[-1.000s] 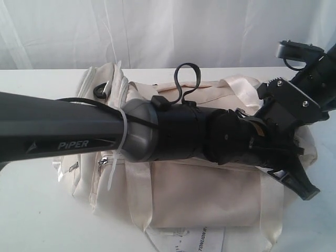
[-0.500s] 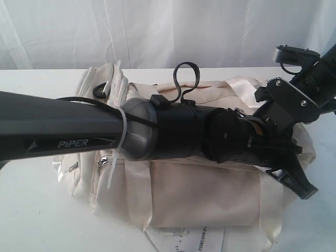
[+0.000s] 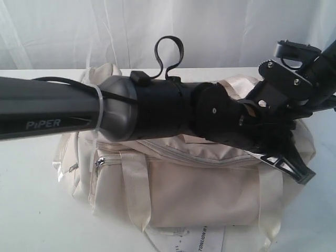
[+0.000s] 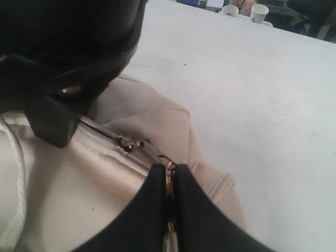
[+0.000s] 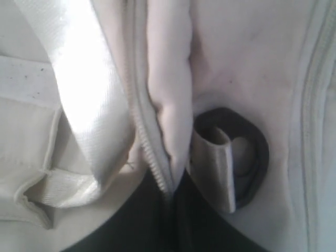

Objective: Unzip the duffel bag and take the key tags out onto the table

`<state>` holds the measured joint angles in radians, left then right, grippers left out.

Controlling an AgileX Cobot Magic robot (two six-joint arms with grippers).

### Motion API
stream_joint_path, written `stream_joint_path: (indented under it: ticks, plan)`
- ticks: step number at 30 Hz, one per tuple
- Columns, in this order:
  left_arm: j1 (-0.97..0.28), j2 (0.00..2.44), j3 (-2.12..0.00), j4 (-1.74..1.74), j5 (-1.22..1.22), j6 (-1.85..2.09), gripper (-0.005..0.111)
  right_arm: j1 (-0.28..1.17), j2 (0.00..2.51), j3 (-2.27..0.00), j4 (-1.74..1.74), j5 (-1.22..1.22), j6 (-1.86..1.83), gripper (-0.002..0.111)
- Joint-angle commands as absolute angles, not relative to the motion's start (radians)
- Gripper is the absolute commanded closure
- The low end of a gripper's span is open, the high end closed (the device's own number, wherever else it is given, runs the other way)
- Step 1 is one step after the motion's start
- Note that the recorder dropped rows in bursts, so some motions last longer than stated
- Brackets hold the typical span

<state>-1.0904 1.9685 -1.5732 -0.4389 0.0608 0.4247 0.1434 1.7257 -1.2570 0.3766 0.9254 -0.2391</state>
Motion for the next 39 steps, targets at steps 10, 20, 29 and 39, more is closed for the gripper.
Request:
stream_joint_path:
  ticks: [10, 20, 29, 39]
  plan:
    - [-1.119, 1.913, -1.572, -0.523, 0.374, 0.415, 0.107, 0.139, 1.723, -1.295, 0.354, 0.788, -0.228, 0.108]
    - [-1.119, 1.861, -1.54, -0.307, 0.543, 0.238, 0.107, 0.139, 1.723, -1.295, 0.354, 0.796, -0.225, 0.108]
    - [-1.119, 1.764, -1.455, -0.222, 0.603, 0.193, 0.107, 0.139, 1.723, -1.295, 0.354, 0.803, -0.225, 0.108]
    - [-1.119, 1.705, -1.357, -0.169, 0.582, 0.143, 0.107, 0.139, 1.723, -1.295, 0.354, 0.803, -0.225, 0.108]
